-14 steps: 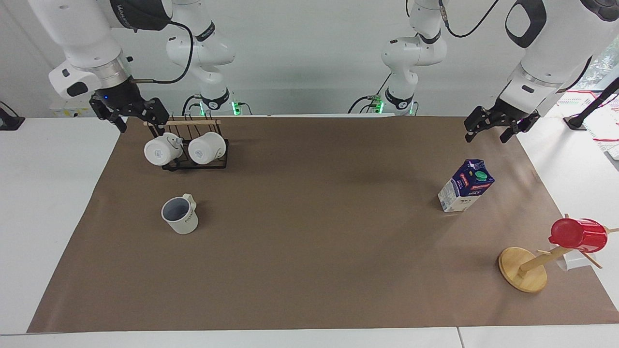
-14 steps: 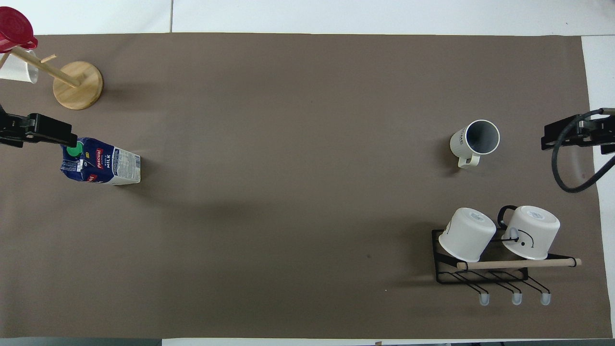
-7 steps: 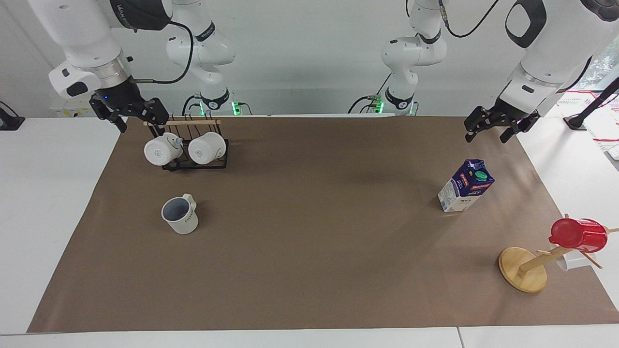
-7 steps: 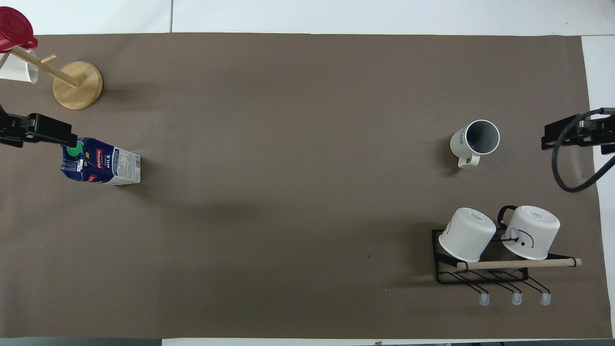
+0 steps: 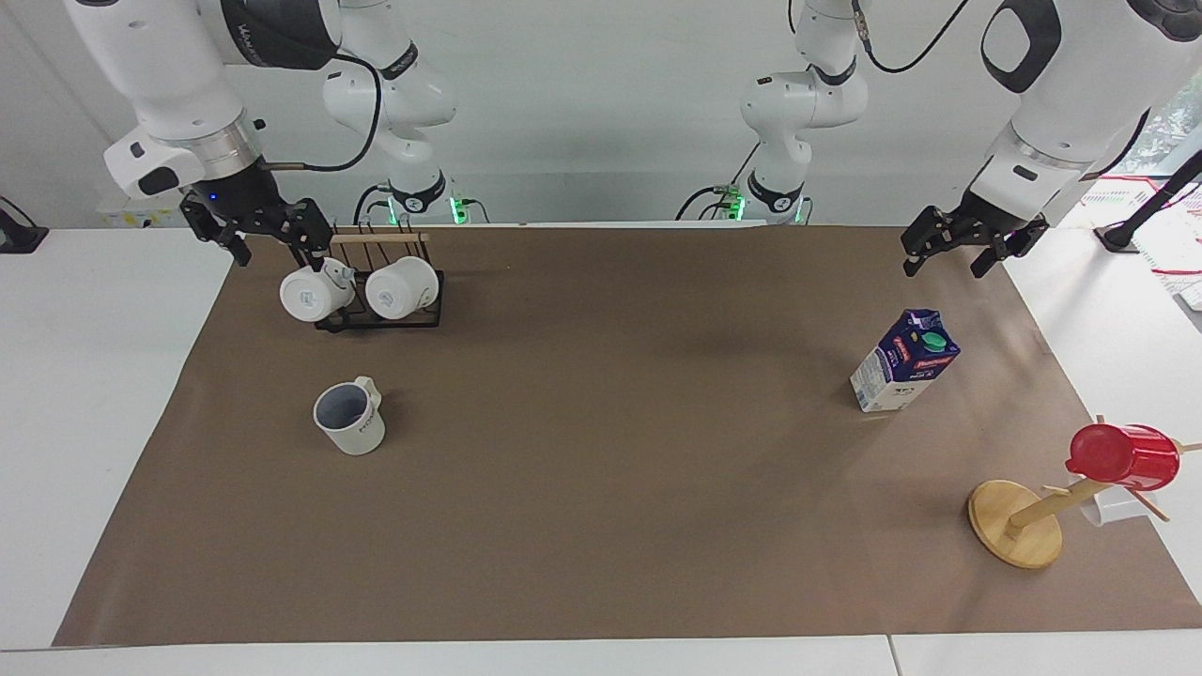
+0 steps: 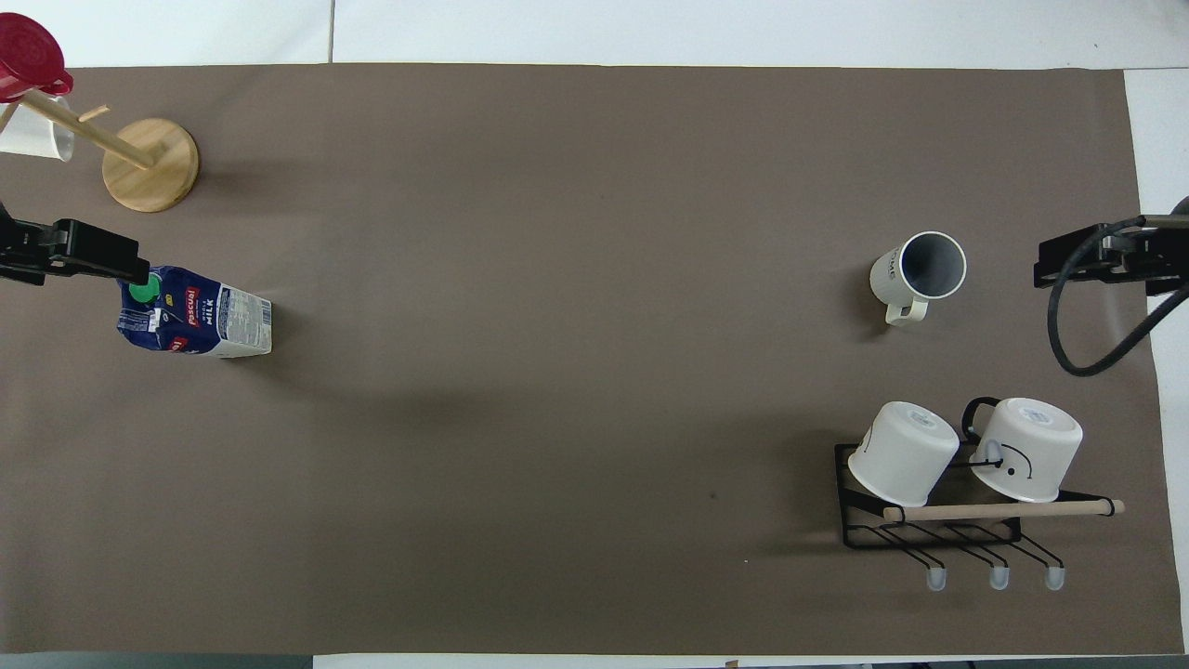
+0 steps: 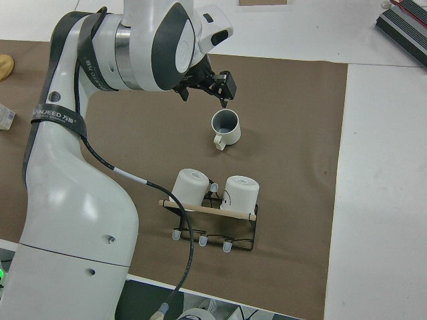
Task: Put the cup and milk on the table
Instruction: 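Reach the right gripper to the white mug with dark interior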
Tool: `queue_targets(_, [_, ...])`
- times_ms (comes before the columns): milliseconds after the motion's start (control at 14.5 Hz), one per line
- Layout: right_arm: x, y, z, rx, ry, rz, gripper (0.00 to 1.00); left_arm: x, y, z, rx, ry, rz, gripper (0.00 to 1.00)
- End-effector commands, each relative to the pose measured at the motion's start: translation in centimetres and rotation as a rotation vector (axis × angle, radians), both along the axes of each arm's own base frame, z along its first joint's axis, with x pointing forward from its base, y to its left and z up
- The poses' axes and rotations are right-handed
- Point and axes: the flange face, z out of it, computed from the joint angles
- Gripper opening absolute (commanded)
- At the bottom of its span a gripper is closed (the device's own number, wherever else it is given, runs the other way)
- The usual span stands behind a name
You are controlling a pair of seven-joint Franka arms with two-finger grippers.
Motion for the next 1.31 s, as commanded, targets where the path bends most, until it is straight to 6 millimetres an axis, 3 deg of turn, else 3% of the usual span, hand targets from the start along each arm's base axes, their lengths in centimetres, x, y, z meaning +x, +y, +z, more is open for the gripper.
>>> queue_targets(0, [0.4,-0.4,-0.9,-0.009,-0.005,0.012,1.0,-0.7,0.3,0.1,-0.011,-0.012,-0.009,1.0])
queue_targets(207, [2.7,0.6,-3.9,0.05,-0.008,0.105,1.0,-0.6,0.3,0.0,-0.011,-0.01,-0.009,1.0])
queue_targets(346, [4.6,-0.1,-7.4,0.054,-0.019,0.208,1.0,-0.6,0.3,0.0,-0.011,-0.01,-0.009,1.0])
queue_targets(622, [5.2,-2.9,-15.9,0.028,-0.114,0.316,1.0,-0.7,0.3,0.1,-0.011,-0.012,-0.009,1.0])
queue_targets(761, [5.9,-4.0,-18.8,0.02,-0.12,0.353,1.0,-0.6,0.3,0.0,-0.011,-0.01,-0.009,1.0])
queue_targets(968, [5.1,-4.6,-22.7,0.009,-0.138,0.38,1.0,-0.6,0.3,0.0,-0.011,-0.01,-0.009,1.0])
queue_targets(1176, [5.2,-4.8,-24.2,0.009,-0.137,0.377,1.0,-0.6,0.4,0.0,-0.011,-0.01,-0.008,1.0])
queue_targets(1245, [5.0,-4.8,-24.5,0.01,-0.135,0.377,0.96,-0.7,0.3,0.0,-0.011,-0.009,-0.009,1.0])
